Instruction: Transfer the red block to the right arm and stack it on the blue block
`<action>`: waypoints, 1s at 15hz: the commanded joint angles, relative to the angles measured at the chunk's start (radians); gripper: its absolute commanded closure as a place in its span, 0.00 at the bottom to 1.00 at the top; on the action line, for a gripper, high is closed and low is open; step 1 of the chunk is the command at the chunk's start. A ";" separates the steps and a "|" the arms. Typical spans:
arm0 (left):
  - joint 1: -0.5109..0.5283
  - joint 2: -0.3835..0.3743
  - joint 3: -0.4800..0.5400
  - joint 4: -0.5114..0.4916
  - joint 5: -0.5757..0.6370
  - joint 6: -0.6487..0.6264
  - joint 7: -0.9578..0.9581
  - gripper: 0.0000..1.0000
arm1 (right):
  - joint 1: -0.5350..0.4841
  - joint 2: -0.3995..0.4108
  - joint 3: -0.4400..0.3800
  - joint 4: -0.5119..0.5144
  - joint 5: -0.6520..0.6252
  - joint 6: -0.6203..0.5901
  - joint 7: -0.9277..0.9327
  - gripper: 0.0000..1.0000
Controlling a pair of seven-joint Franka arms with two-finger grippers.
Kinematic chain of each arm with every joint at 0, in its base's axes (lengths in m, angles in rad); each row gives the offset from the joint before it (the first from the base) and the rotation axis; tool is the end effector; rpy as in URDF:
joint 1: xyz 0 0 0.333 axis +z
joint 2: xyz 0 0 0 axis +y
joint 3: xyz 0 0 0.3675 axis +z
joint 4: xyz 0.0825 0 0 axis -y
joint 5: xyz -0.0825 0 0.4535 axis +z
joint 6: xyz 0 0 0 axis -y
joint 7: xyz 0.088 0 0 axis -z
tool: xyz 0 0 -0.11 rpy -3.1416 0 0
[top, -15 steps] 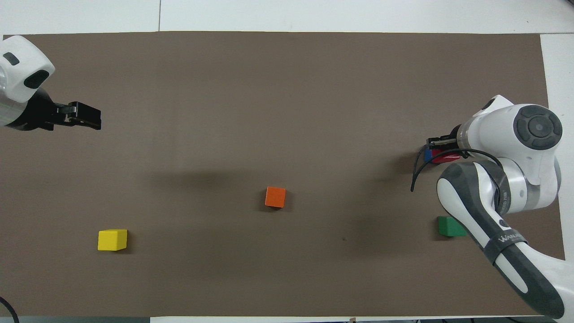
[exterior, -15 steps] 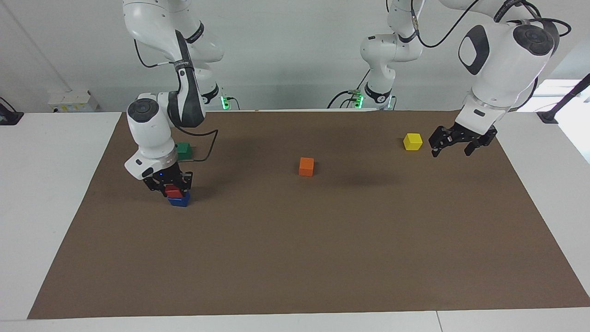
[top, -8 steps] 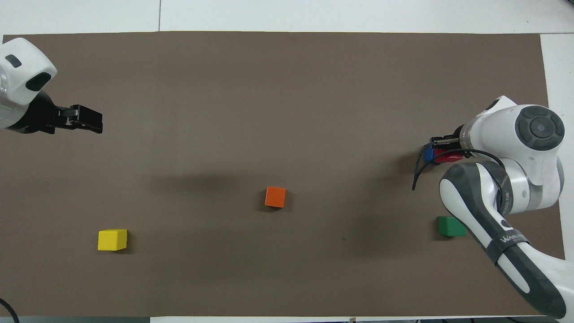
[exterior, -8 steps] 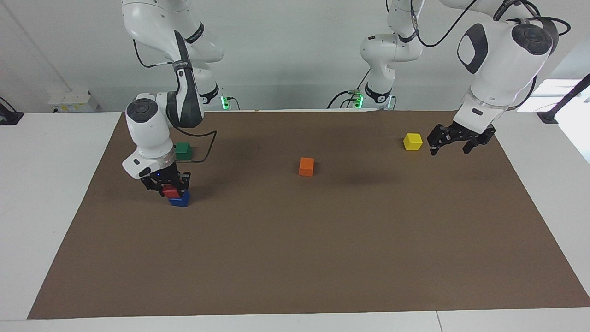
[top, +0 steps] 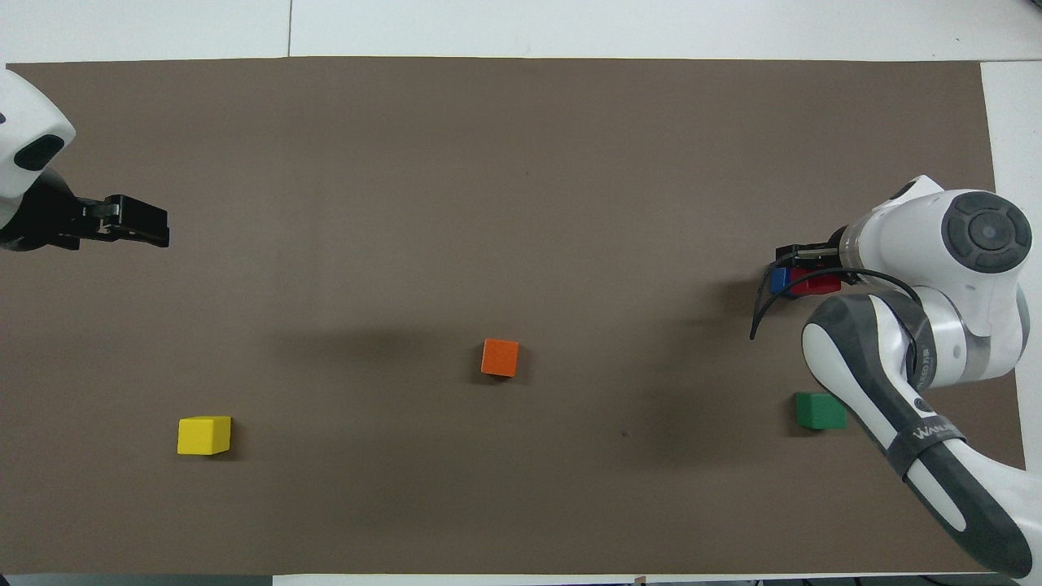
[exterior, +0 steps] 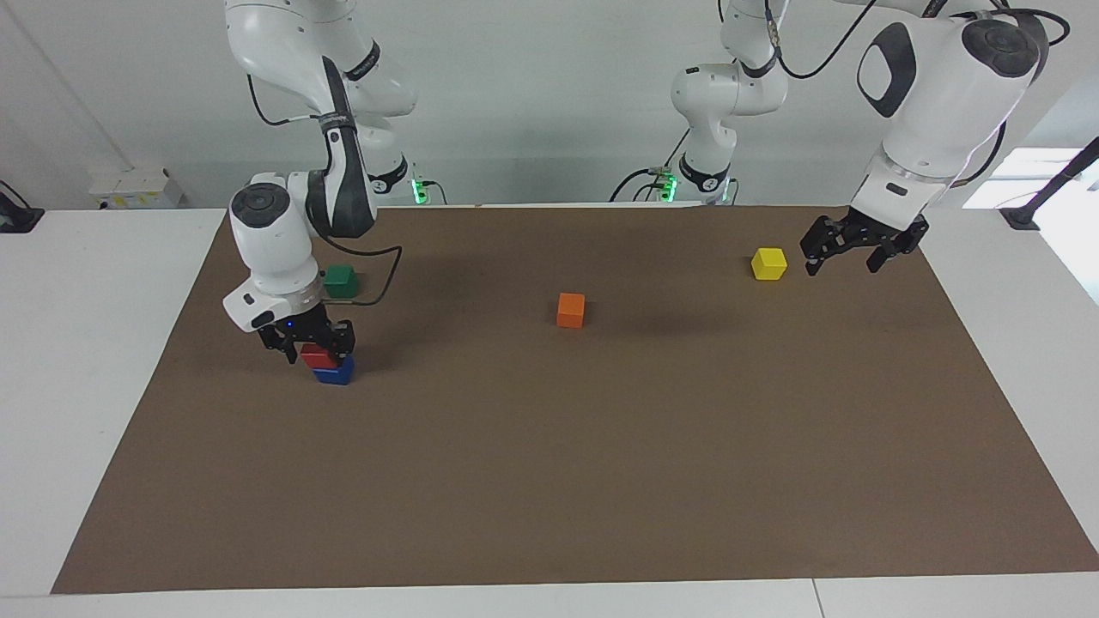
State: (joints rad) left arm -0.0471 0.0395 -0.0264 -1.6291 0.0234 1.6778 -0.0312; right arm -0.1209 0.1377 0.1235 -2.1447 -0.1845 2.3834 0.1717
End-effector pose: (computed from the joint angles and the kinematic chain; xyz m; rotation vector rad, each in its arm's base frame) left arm 0.6438 -0.0447 0.6256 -3.1191 0.0697 -0.0162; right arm 0.6282 -0.0016 0.3522 3.0288 -0.0659 0.1707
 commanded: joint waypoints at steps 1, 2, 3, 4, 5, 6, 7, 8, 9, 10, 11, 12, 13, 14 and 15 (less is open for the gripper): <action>-0.002 -0.020 0.005 -0.014 0.010 -0.010 -0.012 0.00 | -0.016 -0.021 0.012 -0.021 -0.033 0.030 0.031 0.00; -0.004 -0.020 0.005 -0.014 0.010 -0.007 -0.012 0.00 | -0.016 -0.018 0.010 -0.017 -0.033 0.028 0.028 0.00; -0.005 -0.020 0.005 -0.014 0.010 -0.010 -0.013 0.00 | -0.016 -0.012 0.011 0.005 -0.033 0.013 0.029 0.00; -0.005 -0.020 0.005 -0.014 0.010 -0.010 -0.012 0.00 | -0.016 -0.007 0.012 0.026 -0.029 -0.002 0.028 0.00; -0.004 -0.020 0.005 -0.014 0.010 -0.010 -0.012 0.00 | -0.013 -0.006 0.013 0.054 -0.027 -0.033 0.026 0.00; -0.004 -0.020 0.005 -0.014 0.010 -0.010 -0.013 0.00 | -0.007 -0.004 0.013 0.089 -0.026 -0.079 0.022 0.00; -0.004 -0.020 0.005 -0.014 0.010 -0.010 -0.013 0.00 | -0.003 -0.003 0.015 0.133 -0.023 -0.136 0.017 0.00; -0.004 -0.020 0.005 -0.014 0.010 -0.010 -0.013 0.00 | 0.003 -0.004 0.016 0.164 -0.020 -0.177 0.017 0.00; -0.004 -0.020 0.005 -0.014 0.010 -0.010 -0.012 0.00 | 0.012 -0.007 0.018 0.192 -0.019 -0.202 0.017 0.00; -0.004 -0.020 0.005 -0.014 0.010 -0.010 -0.013 0.00 | 0.015 -0.012 0.019 0.224 -0.018 -0.243 0.014 0.00; -0.004 -0.020 0.005 -0.014 0.010 -0.010 -0.012 0.00 | 0.017 -0.015 0.022 0.274 -0.001 -0.307 0.014 0.00; -0.004 -0.020 0.005 -0.014 0.010 -0.010 -0.013 0.00 | 0.015 -0.016 0.028 0.332 0.029 -0.382 -0.001 0.00; -0.004 -0.020 0.005 -0.014 0.010 -0.010 -0.013 0.00 | 0.015 -0.017 0.027 0.404 0.058 -0.474 -0.049 0.00; -0.004 -0.020 0.005 -0.014 0.010 -0.010 -0.013 0.00 | 0.012 -0.017 0.027 0.464 0.078 -0.551 -0.104 0.00; -0.004 -0.020 0.005 -0.014 0.010 -0.010 -0.013 0.00 | 0.004 -0.018 0.025 0.508 0.092 -0.608 -0.136 0.00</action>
State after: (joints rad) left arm -0.0468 0.0348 -0.0242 -1.6299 0.0234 1.6765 -0.0322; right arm -0.0978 0.1142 0.1441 -1.7532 -0.1395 1.9021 0.1200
